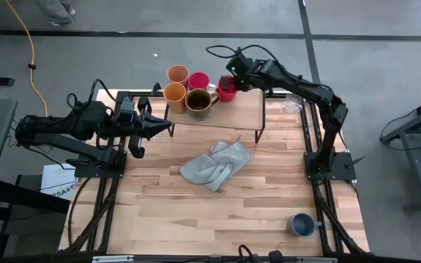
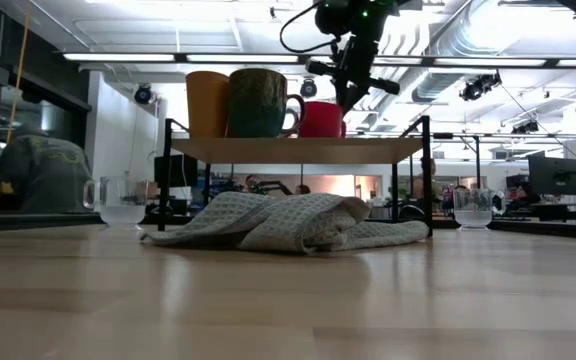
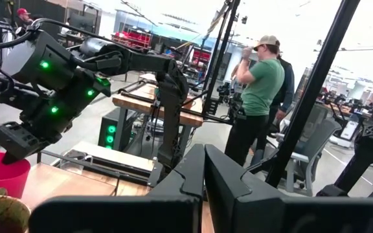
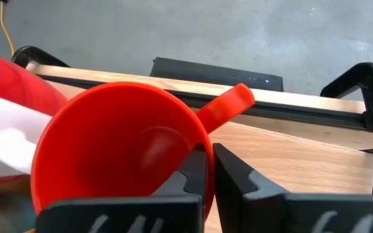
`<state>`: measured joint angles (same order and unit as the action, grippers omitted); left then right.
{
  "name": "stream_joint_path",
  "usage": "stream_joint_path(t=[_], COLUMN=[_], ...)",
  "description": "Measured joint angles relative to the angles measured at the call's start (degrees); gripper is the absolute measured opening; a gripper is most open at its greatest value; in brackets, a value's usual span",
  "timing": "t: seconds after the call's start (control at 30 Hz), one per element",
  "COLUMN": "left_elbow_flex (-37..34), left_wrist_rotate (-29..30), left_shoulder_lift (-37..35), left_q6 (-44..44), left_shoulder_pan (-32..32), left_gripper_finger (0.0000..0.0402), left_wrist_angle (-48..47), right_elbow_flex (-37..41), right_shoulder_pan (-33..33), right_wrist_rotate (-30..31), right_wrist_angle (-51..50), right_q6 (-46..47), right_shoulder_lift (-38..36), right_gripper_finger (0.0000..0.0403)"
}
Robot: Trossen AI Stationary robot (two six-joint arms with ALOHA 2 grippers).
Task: Stack small to large cups/mugs on shelf
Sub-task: Put the red mug on the shelf, then put the light blue mug on the shelf
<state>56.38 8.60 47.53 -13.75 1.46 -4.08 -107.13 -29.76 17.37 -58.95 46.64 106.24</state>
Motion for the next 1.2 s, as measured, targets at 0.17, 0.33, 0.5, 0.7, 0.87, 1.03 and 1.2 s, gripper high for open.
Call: stream_joint_path(t=[0.17,0.33,0.5,0.7,0.87,1.03,1.2], left_elbow_flex=[0.0,0.0,0.0,0.0,0.0,0.0,0.0], left_wrist_rotate=[0.0,0.0,0.0,0.0,0.0,0.0,0.0], left_shoulder_lift=[0.0,0.0,0.0,0.0,0.0,0.0,0.0], left_q6=[0.02,-0.01,0.0,0.01,0.02,0.0,0.0], left_shoulder_pan=[-0.01,0.01,0.01,0.01,0.01,0.0,-0.01], left_gripper_finger=[0.0001,0.0001,0.0001,0.0001,0.0001,0.0001,0.0001], left_wrist_angle=[0.0,0.02,0.04,0.07,0.07,0.07,0.07], right_elbow_flex=[0.04,0.04,0.04,0.04,0.04,-1.94,-5.78], right_shoulder_pan=[0.04,0.04,0.08,0.15,0.15,0.26,0.85], right_wrist_rotate=[-0.05,0.44,0.56,0.62,0.63,0.68,1.61], right_wrist_angle=[0.06,0.14,0.14,0.49,1.16,1.31,1.02], right_q6=[1.05,1.37,1.35,1.35,1.95,0.37,-3.81], right_shoulder_lift=[0.0,0.0,0.0,-0.02,-0.04,-0.04,-0.09], right_gripper_finger=[0.0018,0.0057,0.0095,0.0124,0.0143,0.0167,0.0182])
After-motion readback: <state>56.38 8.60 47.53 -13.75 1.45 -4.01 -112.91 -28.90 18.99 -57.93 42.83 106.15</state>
